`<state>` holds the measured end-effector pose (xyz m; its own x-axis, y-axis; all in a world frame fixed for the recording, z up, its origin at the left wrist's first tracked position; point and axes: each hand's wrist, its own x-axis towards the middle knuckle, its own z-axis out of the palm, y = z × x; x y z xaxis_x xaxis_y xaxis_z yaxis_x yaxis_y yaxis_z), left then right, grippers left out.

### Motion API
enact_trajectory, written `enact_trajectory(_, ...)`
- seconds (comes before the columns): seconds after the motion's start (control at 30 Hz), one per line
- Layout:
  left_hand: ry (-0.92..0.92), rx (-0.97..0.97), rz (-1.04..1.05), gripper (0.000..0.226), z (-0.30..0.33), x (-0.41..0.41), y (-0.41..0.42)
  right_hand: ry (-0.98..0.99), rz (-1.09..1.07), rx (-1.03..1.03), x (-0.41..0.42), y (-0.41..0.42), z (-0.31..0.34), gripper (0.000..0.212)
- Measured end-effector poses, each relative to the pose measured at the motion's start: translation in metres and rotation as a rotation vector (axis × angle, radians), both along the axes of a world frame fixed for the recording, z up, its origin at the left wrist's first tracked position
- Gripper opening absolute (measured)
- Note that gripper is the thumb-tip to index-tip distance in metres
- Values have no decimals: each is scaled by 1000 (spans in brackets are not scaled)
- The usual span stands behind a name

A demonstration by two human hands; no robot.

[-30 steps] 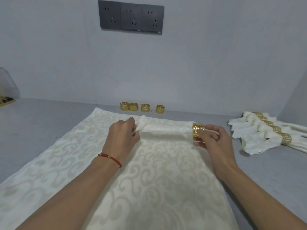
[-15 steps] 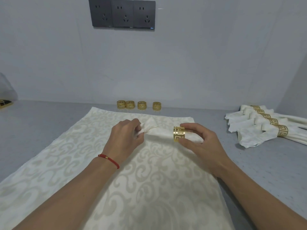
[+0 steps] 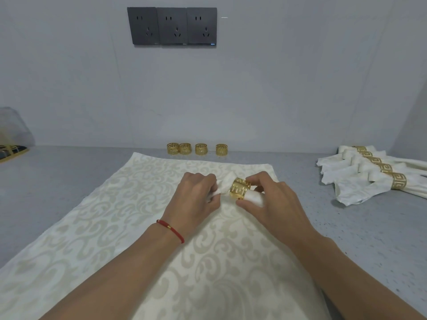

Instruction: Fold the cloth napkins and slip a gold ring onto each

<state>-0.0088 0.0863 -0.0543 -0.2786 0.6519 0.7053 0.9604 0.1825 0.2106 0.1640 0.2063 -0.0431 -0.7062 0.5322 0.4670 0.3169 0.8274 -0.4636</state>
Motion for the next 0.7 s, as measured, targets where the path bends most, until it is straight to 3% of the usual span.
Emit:
enact_trajectory(0.13,-21,26,-19,26,-2,2,5,131,29,-174,-1,-2,-1,47)
enact_trajectory(0.3,-37,41,-12,25,-1,1,4,215,-10,-283,-2,1,-3,38)
enact_trajectory(0.47,-42,42,4,23,0,-3,1,271,86,-443,-1,0,0,24)
enact_trajectory(0.7,40,68,-38,18,2,3,2,369,143,-717,2,-2,10,18)
